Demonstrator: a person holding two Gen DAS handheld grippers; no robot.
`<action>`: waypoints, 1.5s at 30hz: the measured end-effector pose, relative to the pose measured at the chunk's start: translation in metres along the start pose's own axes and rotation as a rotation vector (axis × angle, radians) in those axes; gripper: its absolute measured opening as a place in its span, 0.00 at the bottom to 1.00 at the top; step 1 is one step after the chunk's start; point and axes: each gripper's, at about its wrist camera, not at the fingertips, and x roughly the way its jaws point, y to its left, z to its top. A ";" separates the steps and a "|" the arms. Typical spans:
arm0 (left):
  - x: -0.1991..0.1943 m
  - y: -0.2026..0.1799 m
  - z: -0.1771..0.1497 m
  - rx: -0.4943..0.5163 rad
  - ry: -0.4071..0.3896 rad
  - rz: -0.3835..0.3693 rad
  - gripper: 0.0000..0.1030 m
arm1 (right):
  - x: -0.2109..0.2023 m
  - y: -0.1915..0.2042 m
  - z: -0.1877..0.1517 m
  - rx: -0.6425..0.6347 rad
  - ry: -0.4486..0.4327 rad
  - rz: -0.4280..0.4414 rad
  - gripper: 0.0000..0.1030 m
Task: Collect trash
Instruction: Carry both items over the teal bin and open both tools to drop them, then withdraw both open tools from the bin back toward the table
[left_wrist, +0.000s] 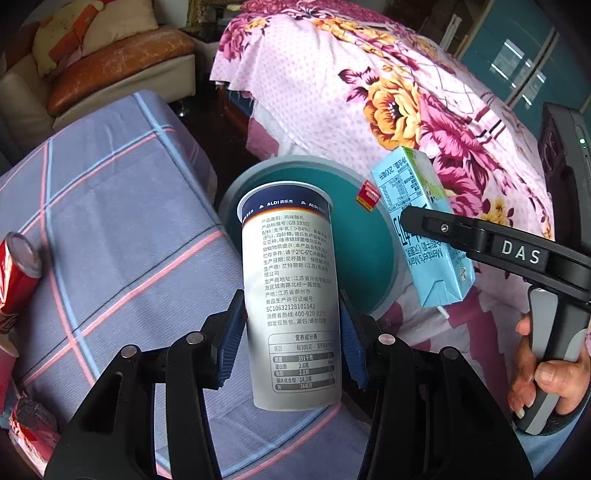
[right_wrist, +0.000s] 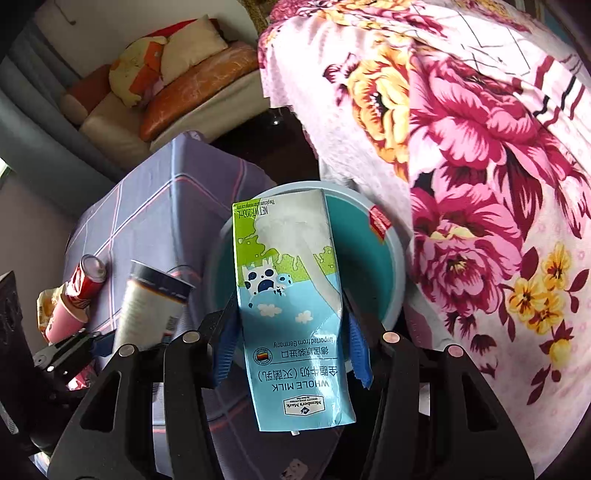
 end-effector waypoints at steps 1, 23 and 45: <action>0.005 -0.003 0.002 0.005 0.006 0.000 0.48 | 0.000 -0.004 0.000 0.005 0.001 -0.001 0.48; 0.015 -0.019 0.011 0.032 -0.015 0.015 0.66 | 0.015 -0.021 0.007 0.037 0.030 -0.006 0.48; -0.033 0.036 -0.024 -0.086 -0.073 0.004 0.88 | 0.036 0.010 -0.002 -0.001 0.105 -0.031 0.69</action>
